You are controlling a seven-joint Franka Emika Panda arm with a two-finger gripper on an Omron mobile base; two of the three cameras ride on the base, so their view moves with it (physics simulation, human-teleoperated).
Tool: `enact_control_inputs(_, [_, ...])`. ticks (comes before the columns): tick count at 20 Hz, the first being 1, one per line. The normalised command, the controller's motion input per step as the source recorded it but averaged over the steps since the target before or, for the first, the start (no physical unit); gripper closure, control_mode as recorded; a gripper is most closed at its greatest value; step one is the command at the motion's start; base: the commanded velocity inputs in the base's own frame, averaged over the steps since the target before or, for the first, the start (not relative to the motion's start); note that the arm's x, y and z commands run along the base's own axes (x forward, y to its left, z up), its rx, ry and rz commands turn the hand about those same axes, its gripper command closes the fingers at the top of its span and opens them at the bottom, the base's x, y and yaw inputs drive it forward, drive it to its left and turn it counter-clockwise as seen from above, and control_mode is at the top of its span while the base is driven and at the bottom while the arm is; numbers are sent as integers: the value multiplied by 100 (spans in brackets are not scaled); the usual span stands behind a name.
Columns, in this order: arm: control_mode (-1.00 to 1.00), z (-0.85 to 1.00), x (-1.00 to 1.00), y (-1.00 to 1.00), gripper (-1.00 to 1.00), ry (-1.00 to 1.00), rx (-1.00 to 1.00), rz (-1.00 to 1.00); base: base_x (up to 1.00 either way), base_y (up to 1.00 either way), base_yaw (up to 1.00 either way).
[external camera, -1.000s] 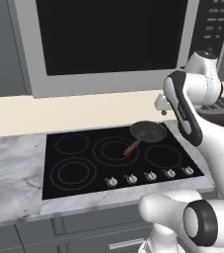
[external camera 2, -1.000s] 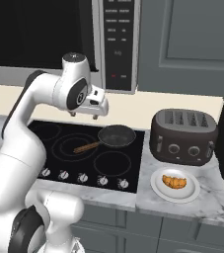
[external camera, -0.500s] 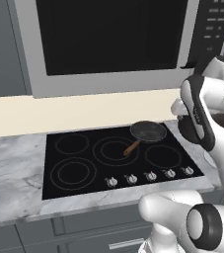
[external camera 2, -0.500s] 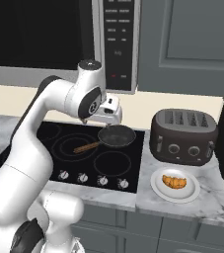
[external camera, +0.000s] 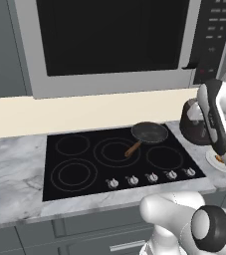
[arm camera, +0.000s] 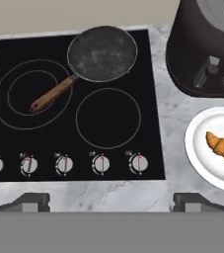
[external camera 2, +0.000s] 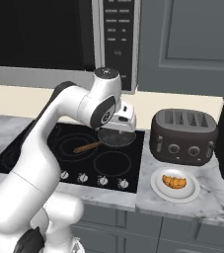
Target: Pick the croissant and place it on the pan. Then turn on the stove to warm the croissant.
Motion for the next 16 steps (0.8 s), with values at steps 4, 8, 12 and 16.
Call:
enact_control_inputs(4, [-100,-9,-10,-44,-100,0,0,-2,0,0,0])
enact_control_inputs(8, [-100,-8,-3,-44,-100,0,0,-8,0,0,0])
enact_control_inputs(12, [-100,-11,0,-41,-100,0,0,-15,0,0,0])
enact_control_inputs(16, [-100,-16,0,-43,-100,0,2,-20,0,0,0])
